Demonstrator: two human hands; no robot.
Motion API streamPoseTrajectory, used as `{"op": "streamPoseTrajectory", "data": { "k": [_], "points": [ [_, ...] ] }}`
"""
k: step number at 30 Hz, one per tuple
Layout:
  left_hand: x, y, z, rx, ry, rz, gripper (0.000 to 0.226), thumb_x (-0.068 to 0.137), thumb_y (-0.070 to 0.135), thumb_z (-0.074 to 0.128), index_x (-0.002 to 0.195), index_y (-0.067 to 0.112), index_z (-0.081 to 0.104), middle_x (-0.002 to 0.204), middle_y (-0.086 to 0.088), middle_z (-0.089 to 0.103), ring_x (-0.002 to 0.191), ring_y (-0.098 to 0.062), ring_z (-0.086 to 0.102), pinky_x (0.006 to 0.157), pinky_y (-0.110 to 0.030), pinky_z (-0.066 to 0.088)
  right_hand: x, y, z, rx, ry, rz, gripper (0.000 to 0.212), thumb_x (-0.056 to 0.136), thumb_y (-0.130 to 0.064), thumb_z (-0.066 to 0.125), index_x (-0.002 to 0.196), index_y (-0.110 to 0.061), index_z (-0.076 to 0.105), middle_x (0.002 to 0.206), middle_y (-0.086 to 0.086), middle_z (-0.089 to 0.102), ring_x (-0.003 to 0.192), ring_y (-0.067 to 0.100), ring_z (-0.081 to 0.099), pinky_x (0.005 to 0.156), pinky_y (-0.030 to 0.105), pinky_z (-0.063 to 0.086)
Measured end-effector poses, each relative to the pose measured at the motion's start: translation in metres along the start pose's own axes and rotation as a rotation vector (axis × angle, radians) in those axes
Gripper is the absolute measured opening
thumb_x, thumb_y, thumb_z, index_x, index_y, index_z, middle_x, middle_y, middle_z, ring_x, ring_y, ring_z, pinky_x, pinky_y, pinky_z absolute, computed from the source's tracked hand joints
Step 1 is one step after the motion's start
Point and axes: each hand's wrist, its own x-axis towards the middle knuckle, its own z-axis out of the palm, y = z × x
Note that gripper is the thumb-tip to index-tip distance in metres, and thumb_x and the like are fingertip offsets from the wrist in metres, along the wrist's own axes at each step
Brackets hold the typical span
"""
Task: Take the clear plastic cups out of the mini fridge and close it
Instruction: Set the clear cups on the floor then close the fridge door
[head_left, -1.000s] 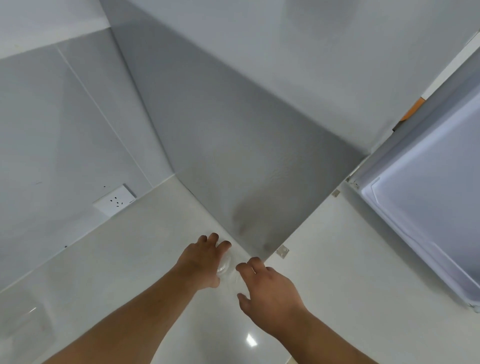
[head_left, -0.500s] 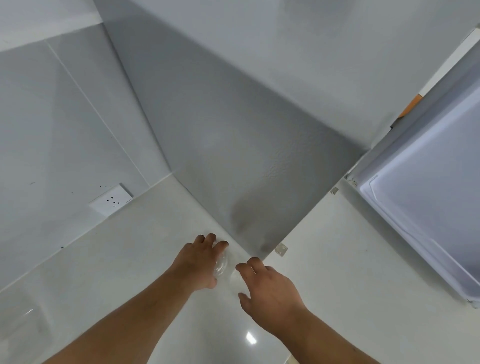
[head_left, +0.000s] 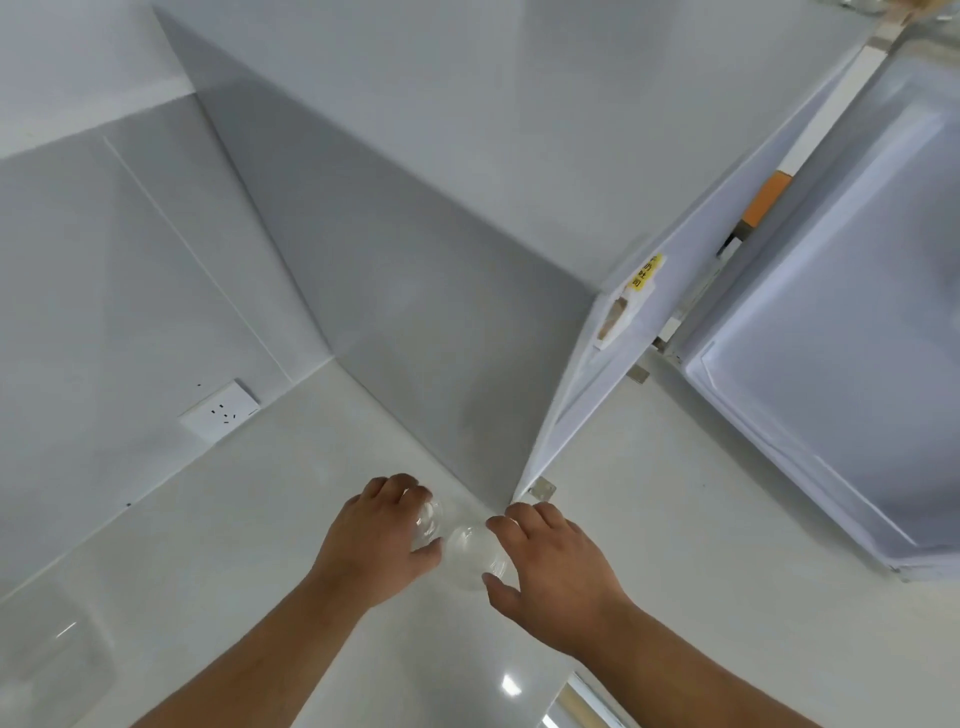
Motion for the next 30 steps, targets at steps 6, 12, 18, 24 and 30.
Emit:
{"op": "streamPoseTrajectory", "data": {
  "k": [6, 12, 18, 24, 30],
  "points": [
    [-0.024, 0.035, -0.018, -0.046, 0.076, -0.019, 0.052, 0.078, 0.066, 0.055, 0.103, 0.025, 0.074, 0.097, 0.011, 0.074, 0.085, -0.015, 0.068, 0.06, -0.027, 0.052, -0.026, 0.015, -0.027, 0.003, 0.051, 0.036, 0.066, 0.093, -0.066, 0.036, 0.14, -0.024, 0.055, 0.138, -0.003, 0.058, 0.131, 0.022, 0.048, 0.109, 0.037, 0.041],
    [-0.02, 0.093, -0.043, -0.126, 0.076, 0.011, 0.053, 0.089, 0.072, 0.041, 0.107, 0.034, 0.072, 0.101, 0.019, 0.074, 0.096, -0.002, 0.064, 0.076, -0.025, 0.054, -0.052, 0.042, -0.064, -0.017, 0.133, 0.117, 0.064, 0.097, -0.065, 0.03, 0.143, -0.028, 0.053, 0.141, -0.007, 0.057, 0.134, 0.02, 0.043, 0.113, 0.036, 0.036],
    [0.001, 0.165, -0.065, -0.197, 0.155, 0.118, 0.054, 0.095, 0.073, 0.035, 0.118, 0.038, 0.069, 0.108, 0.019, 0.074, 0.099, 0.0, 0.064, 0.083, -0.022, 0.054, -0.083, 0.073, -0.104, -0.031, 0.234, 0.198, 0.061, 0.1, -0.066, 0.029, 0.141, -0.031, 0.056, 0.141, -0.008, 0.059, 0.134, 0.02, 0.046, 0.113, 0.038, 0.039],
    [0.026, 0.226, -0.086, -0.2, 0.232, 0.174, 0.058, 0.096, 0.075, 0.03, 0.132, 0.042, 0.061, 0.125, 0.022, 0.069, 0.111, -0.003, 0.063, 0.089, -0.018, 0.044, -0.113, 0.102, -0.15, -0.052, 0.331, 0.244, 0.062, 0.1, -0.069, 0.027, 0.142, -0.033, 0.054, 0.143, -0.009, 0.056, 0.135, 0.017, 0.044, 0.112, 0.036, 0.038],
    [0.058, 0.274, -0.13, -0.164, 0.305, 0.209, 0.055, 0.096, 0.073, 0.04, 0.135, 0.04, 0.058, 0.128, 0.016, 0.069, 0.117, -0.01, 0.062, 0.092, -0.028, 0.052, -0.13, 0.118, -0.218, -0.068, 0.543, 0.241, 0.056, 0.1, -0.062, 0.038, 0.134, -0.025, 0.062, 0.131, -0.006, 0.063, 0.127, 0.018, 0.05, 0.105, 0.035, 0.045]
  ]
}}
